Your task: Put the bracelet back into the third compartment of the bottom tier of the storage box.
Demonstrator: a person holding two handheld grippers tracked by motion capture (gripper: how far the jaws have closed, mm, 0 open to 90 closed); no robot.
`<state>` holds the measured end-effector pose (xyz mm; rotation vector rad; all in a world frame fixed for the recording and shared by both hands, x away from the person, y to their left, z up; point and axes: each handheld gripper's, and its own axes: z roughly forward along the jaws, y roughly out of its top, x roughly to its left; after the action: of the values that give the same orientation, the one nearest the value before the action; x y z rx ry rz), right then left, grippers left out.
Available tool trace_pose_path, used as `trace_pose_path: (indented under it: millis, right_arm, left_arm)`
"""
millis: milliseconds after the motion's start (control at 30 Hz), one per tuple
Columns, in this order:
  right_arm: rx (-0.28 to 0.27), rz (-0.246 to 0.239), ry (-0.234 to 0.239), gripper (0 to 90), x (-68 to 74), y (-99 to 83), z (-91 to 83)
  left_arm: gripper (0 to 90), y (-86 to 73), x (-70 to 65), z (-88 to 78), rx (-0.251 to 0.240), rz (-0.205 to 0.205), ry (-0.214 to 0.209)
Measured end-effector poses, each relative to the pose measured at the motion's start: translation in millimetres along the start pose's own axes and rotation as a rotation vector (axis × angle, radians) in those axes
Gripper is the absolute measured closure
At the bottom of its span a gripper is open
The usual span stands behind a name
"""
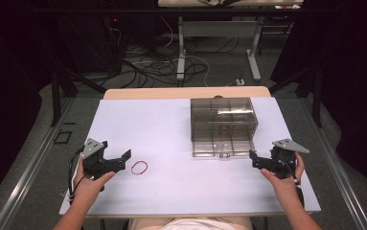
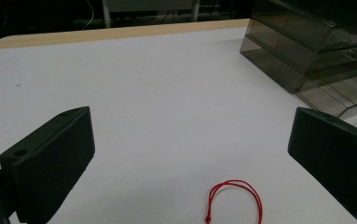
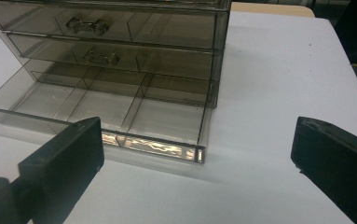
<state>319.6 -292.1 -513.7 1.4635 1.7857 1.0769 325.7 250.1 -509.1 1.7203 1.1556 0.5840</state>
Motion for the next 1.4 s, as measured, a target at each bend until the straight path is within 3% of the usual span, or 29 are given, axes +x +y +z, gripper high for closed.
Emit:
trace_pose_path:
  millis: [333, 567, 833, 900, 933, 1167, 1400]
  right_arm:
    - [0.002, -0.080, 0.041, 11.8, 18.0, 2.0, 6.2]
    - [0.013, -0.106, 0.064, 13.7, 32.8, 6.1, 10.3]
    - [0.043, -0.172, 0.145, 13.7, 65.6, 12.9, 19.5]
    - [0.044, -0.177, 0.153, 13.8, 69.7, 14.2, 20.8]
    - [0.049, -0.174, 0.174, 14.6, 78.9, 17.1, 23.6]
    - [0.062, -0.183, 0.239, 14.9, 109.0, 25.9, 33.3]
    - [0.078, -0.213, 0.275, 15.3, 131.8, 35.0, 39.7]
  left_arm:
    - [0.3, -0.6, 1.6, -2.4, -0.004, -0.008, 0.015]
    - [0.3, -0.8, 0.0, -5.9, -0.004, 0.007, 0.011]
    - [0.8, -1.4, 1.2, -6.4, 0.005, -0.009, 0.010]
    - [0.8, -1.7, 1.6, -6.0, 0.007, -0.006, 0.010]
    - [0.9, -1.8, 1.6, -5.7, 0.007, -0.003, 0.013]
    - [0.9, -2.8, 2.8, -5.1, 0.015, -0.006, 0.018]
    - [0.9, -2.8, 3.3, -4.8, 0.013, -0.012, 0.013]
